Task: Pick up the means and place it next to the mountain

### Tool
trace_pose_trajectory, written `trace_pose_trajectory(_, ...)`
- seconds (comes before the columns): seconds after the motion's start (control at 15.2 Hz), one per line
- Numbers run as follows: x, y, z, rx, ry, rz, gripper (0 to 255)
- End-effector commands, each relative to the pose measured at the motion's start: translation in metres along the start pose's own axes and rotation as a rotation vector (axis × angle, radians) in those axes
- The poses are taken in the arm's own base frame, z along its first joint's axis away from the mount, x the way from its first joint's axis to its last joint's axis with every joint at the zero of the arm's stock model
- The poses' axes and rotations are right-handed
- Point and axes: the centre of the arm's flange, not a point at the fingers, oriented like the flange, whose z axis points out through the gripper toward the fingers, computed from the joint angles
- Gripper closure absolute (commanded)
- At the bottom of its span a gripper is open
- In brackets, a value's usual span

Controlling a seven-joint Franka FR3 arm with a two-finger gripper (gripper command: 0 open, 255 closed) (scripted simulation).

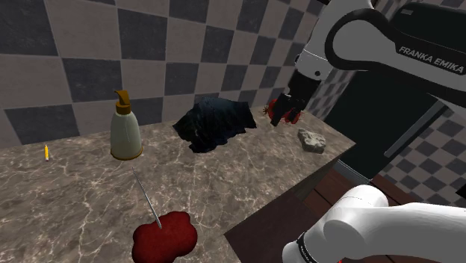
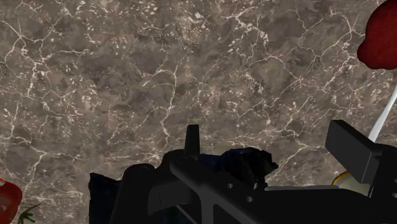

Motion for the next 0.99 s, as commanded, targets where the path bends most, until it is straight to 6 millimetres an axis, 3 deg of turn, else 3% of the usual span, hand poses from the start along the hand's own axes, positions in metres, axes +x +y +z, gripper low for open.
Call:
trace_pose_trajectory(0.0, 0.0, 0.0, 0.0, 0.0, 0.0, 0.0, 0)
trace_pose_trajectory(0.92, 0.02, -0.146, 0.111, -0.016, 0.091, 0.009, 0)
